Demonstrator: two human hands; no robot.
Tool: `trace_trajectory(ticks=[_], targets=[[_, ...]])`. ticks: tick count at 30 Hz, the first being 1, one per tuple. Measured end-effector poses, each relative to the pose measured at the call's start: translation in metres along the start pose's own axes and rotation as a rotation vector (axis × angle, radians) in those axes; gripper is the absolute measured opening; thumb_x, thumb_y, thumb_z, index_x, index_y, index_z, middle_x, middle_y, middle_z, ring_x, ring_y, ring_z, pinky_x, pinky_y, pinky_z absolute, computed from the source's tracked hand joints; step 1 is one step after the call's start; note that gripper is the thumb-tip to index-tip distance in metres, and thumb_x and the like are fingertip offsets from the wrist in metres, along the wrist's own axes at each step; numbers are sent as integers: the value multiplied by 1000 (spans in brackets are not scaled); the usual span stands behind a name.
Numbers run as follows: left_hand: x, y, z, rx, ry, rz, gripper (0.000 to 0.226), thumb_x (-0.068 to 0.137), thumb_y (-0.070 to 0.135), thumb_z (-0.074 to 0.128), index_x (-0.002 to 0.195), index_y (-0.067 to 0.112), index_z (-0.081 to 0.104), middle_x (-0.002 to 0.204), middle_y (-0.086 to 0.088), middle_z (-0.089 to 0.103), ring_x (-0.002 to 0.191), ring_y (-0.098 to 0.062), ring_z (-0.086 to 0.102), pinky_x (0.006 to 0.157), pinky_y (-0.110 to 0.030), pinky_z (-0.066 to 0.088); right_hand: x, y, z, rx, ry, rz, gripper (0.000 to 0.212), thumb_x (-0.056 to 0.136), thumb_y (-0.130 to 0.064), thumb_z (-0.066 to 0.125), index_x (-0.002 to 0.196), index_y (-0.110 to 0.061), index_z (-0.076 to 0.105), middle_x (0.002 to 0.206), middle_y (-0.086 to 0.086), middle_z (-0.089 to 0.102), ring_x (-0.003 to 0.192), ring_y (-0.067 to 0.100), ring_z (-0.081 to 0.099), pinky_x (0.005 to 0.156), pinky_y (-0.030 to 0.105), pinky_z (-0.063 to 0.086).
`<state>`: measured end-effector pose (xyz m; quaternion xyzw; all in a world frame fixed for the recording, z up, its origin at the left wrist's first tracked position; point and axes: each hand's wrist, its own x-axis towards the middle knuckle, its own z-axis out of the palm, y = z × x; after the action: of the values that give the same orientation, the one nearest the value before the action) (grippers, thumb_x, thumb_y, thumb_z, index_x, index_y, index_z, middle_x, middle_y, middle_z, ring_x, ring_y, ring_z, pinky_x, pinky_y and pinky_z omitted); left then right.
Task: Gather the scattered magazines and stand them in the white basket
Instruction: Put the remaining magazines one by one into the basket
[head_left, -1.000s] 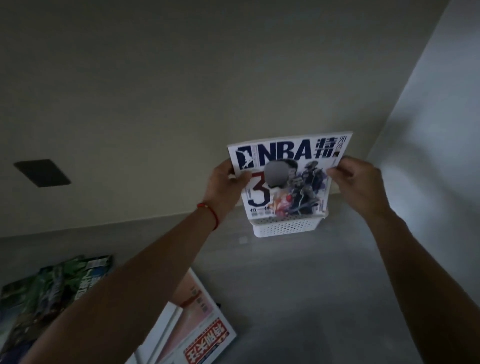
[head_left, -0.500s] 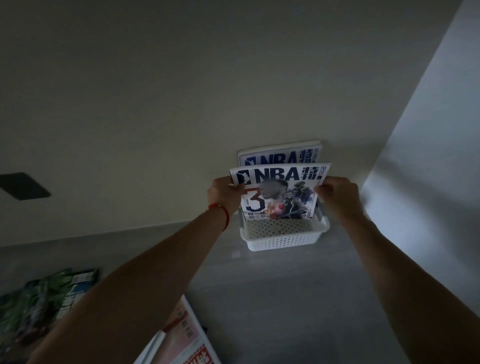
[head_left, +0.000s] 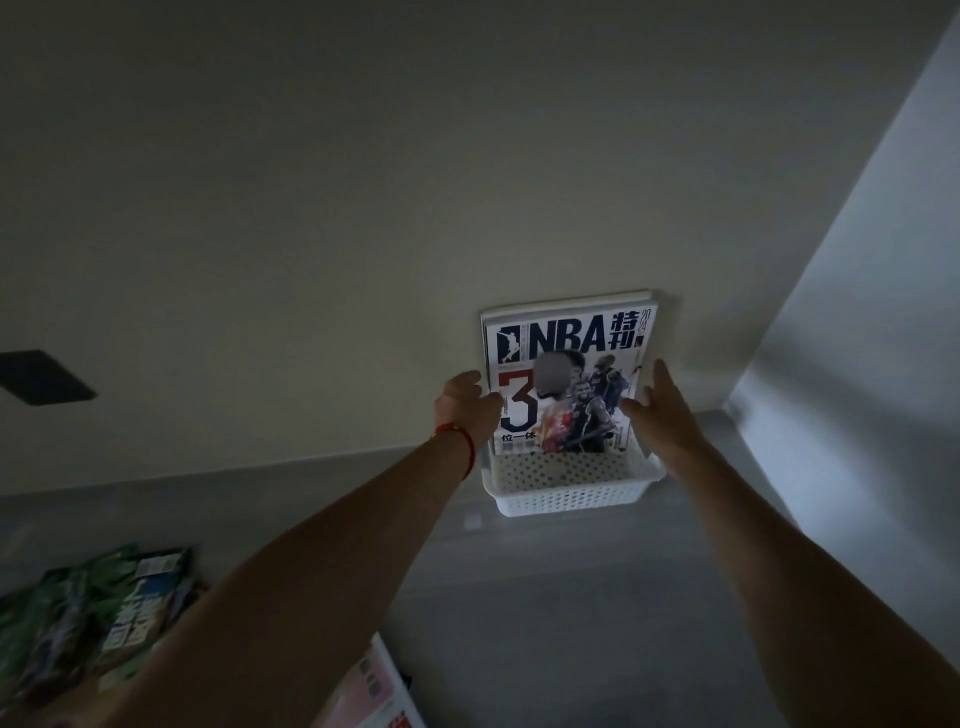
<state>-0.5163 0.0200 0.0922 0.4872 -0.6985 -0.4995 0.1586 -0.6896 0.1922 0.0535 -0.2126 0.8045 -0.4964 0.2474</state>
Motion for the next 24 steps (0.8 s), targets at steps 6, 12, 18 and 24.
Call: trace_trajectory(ticks=[6,12,18,24], targets=[[-39,-65,-57,-59,-17,95,46,80,-1,53,116,25,66,122,-2,65,88,-17,67,60,-21,51,-68,-13,42,-123,216,-335,39,93,4,52,129,-10,55,124,4,61,100,9,61,75,4,49],[-100,-168,-153,142,58,144,45,79,-5,54,114,19,68,118,-5,70,101,-24,68,84,-26,52,-149,-9,130,-222,3,-370,30,90,4,56,115,-7,67,112,8,70,96,20,67,84,37,57],[-167,-275,-239,344,90,24,47,78,4,59,122,18,64,126,-12,65,113,-34,62,92,-36,51,-241,-10,249,-287,-403,-342,16,95,-21,63,109,-18,70,102,-6,73,91,5,69,81,24,56],[-212,-363,-299,718,20,-74,67,80,31,66,143,38,43,159,5,26,148,-26,18,116,-60,23,-324,-13,361,-457,-583,-302,22,93,-31,61,107,-15,67,103,1,72,94,15,67,78,28,52]])
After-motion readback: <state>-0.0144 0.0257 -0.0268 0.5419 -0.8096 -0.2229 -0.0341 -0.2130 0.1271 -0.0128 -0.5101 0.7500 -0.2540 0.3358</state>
